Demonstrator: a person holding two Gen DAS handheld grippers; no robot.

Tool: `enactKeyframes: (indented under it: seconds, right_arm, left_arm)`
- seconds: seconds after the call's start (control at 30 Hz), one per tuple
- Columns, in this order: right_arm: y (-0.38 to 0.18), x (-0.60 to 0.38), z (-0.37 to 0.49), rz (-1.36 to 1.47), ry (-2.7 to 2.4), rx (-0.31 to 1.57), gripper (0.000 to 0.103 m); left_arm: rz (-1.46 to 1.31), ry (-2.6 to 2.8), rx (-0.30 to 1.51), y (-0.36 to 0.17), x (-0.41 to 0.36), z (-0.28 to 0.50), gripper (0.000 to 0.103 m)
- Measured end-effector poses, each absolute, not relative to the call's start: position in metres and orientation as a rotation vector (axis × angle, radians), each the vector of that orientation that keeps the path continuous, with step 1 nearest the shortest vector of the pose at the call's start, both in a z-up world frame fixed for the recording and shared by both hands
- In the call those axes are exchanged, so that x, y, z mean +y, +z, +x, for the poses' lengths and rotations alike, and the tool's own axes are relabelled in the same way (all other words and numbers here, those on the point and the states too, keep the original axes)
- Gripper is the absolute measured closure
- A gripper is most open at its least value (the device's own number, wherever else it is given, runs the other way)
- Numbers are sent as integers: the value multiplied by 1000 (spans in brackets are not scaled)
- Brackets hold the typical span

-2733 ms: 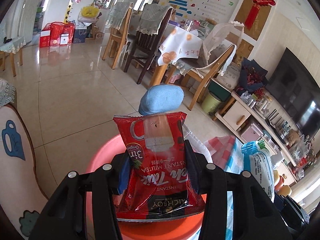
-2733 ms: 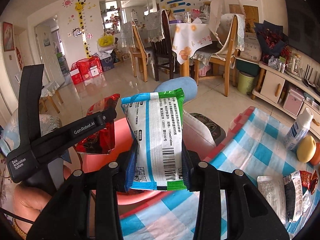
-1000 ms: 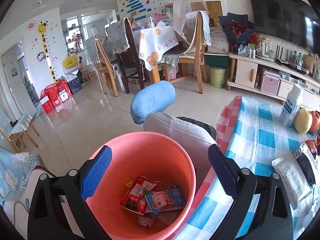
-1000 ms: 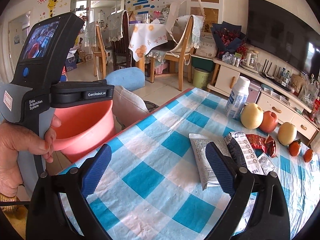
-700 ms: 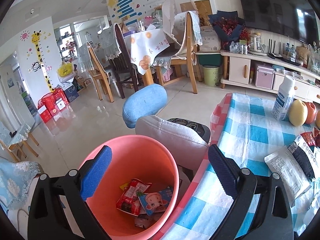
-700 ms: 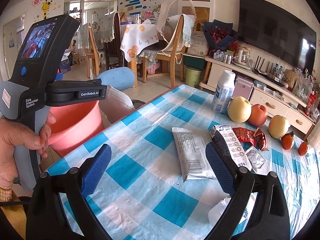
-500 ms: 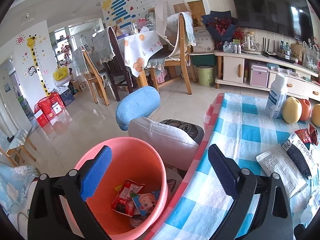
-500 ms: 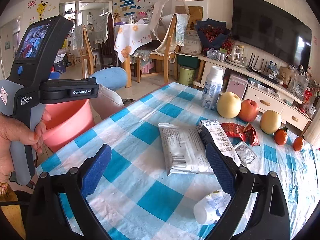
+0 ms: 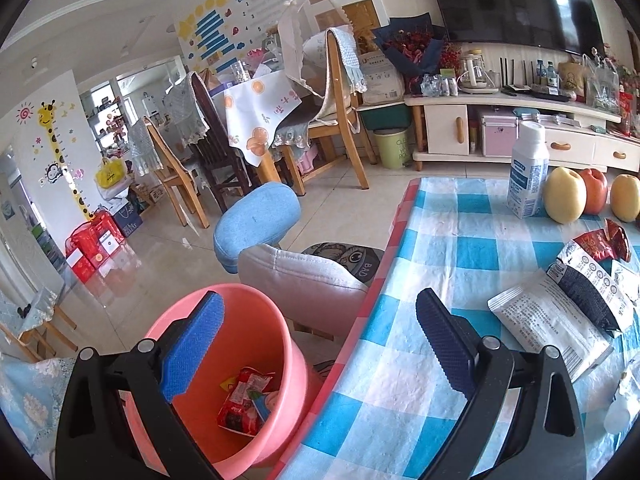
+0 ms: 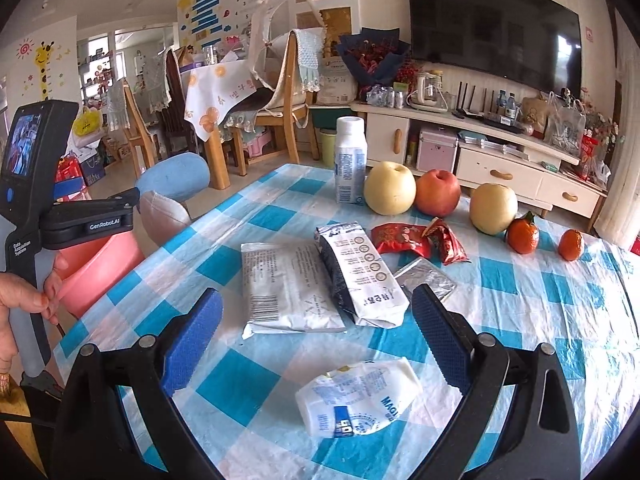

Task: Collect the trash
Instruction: 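Move both tools back over the table toward the remaining wrappers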

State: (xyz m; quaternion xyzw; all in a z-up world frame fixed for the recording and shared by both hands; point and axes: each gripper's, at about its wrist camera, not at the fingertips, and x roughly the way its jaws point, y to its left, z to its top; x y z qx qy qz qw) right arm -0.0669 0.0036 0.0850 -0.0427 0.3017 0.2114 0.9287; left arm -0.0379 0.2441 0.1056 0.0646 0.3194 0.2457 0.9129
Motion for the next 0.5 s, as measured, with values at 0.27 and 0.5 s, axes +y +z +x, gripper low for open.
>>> enactKeyframes:
  seconds: [0.27,0.5]
  right_arm:
    - [91,-51,-48,-20,348,617,7]
    - [83,-101,-27,43,249,657,7]
  left_arm:
    - [30,393,663,103,239,-37,7]
    - [-28,238,674,95,215,-28,7]
